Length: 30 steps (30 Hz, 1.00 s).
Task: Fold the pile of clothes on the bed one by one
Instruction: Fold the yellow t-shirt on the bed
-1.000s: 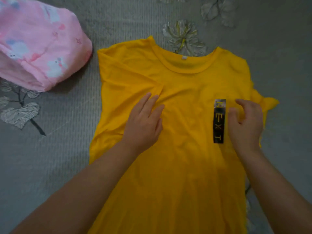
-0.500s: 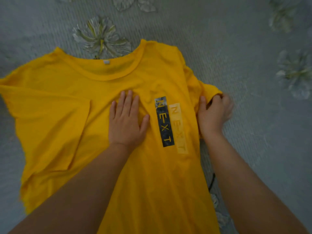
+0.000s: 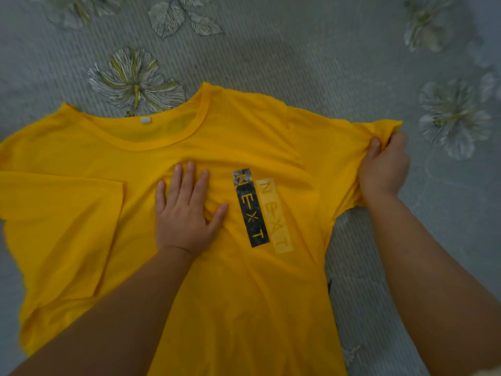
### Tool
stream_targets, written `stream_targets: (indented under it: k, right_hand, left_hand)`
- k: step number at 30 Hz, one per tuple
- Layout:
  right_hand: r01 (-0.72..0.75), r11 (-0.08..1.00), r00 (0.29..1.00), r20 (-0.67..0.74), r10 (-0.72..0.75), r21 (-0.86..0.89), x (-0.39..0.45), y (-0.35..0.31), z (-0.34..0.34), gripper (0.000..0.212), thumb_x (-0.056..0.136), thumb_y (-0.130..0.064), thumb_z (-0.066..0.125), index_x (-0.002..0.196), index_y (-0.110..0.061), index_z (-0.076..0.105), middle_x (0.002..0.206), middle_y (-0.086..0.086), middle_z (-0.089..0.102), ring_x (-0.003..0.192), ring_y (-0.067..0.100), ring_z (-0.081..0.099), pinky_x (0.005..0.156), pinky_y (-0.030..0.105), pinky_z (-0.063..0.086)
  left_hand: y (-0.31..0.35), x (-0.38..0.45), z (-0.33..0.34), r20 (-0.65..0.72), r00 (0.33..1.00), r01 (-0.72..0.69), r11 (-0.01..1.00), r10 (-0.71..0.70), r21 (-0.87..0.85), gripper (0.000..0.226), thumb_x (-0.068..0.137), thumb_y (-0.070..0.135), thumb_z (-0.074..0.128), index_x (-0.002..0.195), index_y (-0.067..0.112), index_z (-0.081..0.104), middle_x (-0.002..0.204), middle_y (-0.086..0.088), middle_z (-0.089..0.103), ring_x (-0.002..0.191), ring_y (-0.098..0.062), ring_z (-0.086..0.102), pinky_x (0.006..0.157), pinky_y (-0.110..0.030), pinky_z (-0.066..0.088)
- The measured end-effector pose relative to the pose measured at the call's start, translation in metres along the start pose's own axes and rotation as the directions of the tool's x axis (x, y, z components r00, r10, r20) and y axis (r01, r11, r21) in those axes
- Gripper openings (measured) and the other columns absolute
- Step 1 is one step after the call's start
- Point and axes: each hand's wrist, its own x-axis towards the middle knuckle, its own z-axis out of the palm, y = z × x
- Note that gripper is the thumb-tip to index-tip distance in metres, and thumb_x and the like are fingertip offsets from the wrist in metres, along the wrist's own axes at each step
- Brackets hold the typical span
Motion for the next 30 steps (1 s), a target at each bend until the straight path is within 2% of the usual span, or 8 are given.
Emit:
stream_targets:
  k: [7,10,13,15,20,23,26,30]
  right_hand:
    - [0.078,0.994,0.997,-0.023,-0.076,0.079,-0.01,-0.011,-0.015,0.023,0.095,-0.011,0.043,0.105,0.008,0.049,0.101,0.029,0.058,0.092,0.039,0.055,0.065,0.034,0.026]
    - [0.295,0.934,0.955,-0.087,-0.283,0.199,-0.043,-0.045,-0.033,0.021,0.089,-0.004,0.05,0.103,0.011,0.055,0.095,0.029,0.06,0.085,0.039,0.059,0.067,0.032,0.03]
    - [0.581,0.728,0.751,0.104,-0.652,0.363,-0.109,-0.069,-0.043,0.036,0.082,-0.009,0.058,0.113,0.01,0.056,0.1,0.025,0.064,0.083,0.034,0.064,0.07,0.027,0.037]
    - [0.608,0.641,0.608,0.244,-0.756,0.469,-0.14,-0.066,-0.046,0.047,0.083,-0.022,0.056,0.121,0.007,0.053,0.112,0.022,0.062,0.094,0.032,0.064,0.073,0.027,0.046]
    - [0.487,0.791,0.772,0.241,-0.588,0.37,-0.142,-0.009,-0.047,0.036,0.082,-0.017,0.052,0.104,0.01,0.062,0.1,0.023,0.065,0.092,0.036,0.063,0.081,0.032,0.043]
    - [0.496,0.839,0.76,0.357,-0.544,0.223,-0.141,0.019,-0.036,0.046,0.07,-0.014,0.06,0.11,0.008,0.06,0.105,0.025,0.061,0.095,0.041,0.059,0.084,0.043,0.047]
    - [0.559,0.808,0.757,0.284,-0.589,0.186,-0.141,0.029,-0.025,0.041,0.065,-0.008,0.064,0.104,0.005,0.065,0.089,0.022,0.064,0.077,0.035,0.063,0.068,0.039,0.052]
    - [0.545,0.798,0.78,0.193,-0.595,0.258,-0.138,0.025,-0.015,0.026,0.077,-0.01,0.052,0.093,0.003,0.069,0.071,0.017,0.06,0.055,0.028,0.059,0.043,0.031,0.051]
  left_hand:
    - [0.001,0.0,-0.002,0.015,1.0,-0.011,0.999,0.01,0.044,0.096,0.077,0.075,-0.005,0.139,0.014,0.035,0.148,-0.01,0.028,0.134,-0.017,0.008,0.108,-0.036,0.0]
    - [0.001,0.0,-0.004,0.059,0.998,-0.01,0.998,0.006,0.063,0.092,0.07,0.071,0.003,0.144,0.02,0.022,0.153,-0.004,0.013,0.14,-0.014,-0.002,0.11,-0.034,-0.009]
    - [0.0,0.001,-0.017,0.049,0.999,0.013,0.983,-0.004,-0.184,0.075,0.081,0.055,0.023,0.142,0.013,0.026,0.152,-0.008,0.016,0.142,-0.021,0.006,0.112,-0.035,-0.001]
    - [-0.003,-0.002,-0.031,-0.008,1.0,0.002,0.917,-0.006,-0.398,0.06,0.084,0.033,0.035,0.135,-0.001,0.038,0.146,-0.019,0.029,0.139,-0.03,0.019,0.11,-0.033,0.01]
    - [-0.009,0.004,-0.048,-0.083,0.987,0.095,0.909,-0.14,-0.407,0.044,0.092,0.021,0.039,0.126,-0.006,0.047,0.129,-0.024,0.049,0.121,-0.036,0.043,0.102,-0.038,0.029]
    - [0.007,0.02,-0.043,-0.048,0.998,0.032,0.95,-0.049,-0.312,0.034,0.092,0.01,0.049,0.123,-0.006,0.049,0.124,-0.024,0.052,0.117,-0.036,0.045,0.098,-0.037,0.03]
    - [0.039,0.052,-0.035,-0.048,0.996,-0.089,0.971,0.08,-0.223,0.036,0.093,0.019,0.049,0.121,-0.003,0.052,0.122,-0.022,0.055,0.115,-0.034,0.047,0.094,-0.032,0.027]
    - [0.091,0.107,-0.023,0.045,0.999,0.011,0.992,-0.005,-0.124,0.046,0.092,0.043,0.046,0.102,0.0,0.059,0.108,-0.02,0.061,0.102,-0.033,0.054,0.076,-0.036,0.037]
